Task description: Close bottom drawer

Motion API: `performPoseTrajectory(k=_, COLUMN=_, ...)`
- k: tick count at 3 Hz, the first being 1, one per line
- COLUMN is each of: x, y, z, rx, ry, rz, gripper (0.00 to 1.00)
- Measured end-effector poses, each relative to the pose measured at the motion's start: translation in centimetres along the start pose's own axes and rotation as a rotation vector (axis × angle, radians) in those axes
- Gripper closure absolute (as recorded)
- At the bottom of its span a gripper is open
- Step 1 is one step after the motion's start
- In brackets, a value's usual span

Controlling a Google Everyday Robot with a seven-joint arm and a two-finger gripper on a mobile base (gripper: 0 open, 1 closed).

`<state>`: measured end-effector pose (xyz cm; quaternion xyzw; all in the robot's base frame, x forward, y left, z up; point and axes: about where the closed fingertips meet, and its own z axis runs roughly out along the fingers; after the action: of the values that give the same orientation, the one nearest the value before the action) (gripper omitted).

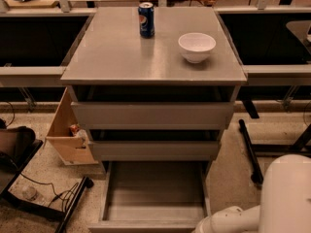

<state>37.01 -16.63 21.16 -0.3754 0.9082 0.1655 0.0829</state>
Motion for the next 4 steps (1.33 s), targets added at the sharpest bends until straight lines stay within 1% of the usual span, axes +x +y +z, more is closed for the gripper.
performPoseTrajectory(k=1, x=0.3, y=-0.4, z=5.8, rx=-0.007, ry=-0.054, rz=-0.037, gripper=1.0)
performPoseTrajectory(k=2, x=-1.0, y=-0.1, z=10.2, rx=-0.017, ry=-0.133, rz=-0.082, gripper=1.0)
performPoseTrajectory(k=3, x=-3.9, y=0.5, z=11.9, rx=-0.011, ry=-0.242, rz=-0.13, gripper=1.0)
performPoseTrajectory(k=4, x=-8.1, y=1.2, z=12.1, rx=-0.014, ry=-0.357, rz=-0.178, gripper=1.0)
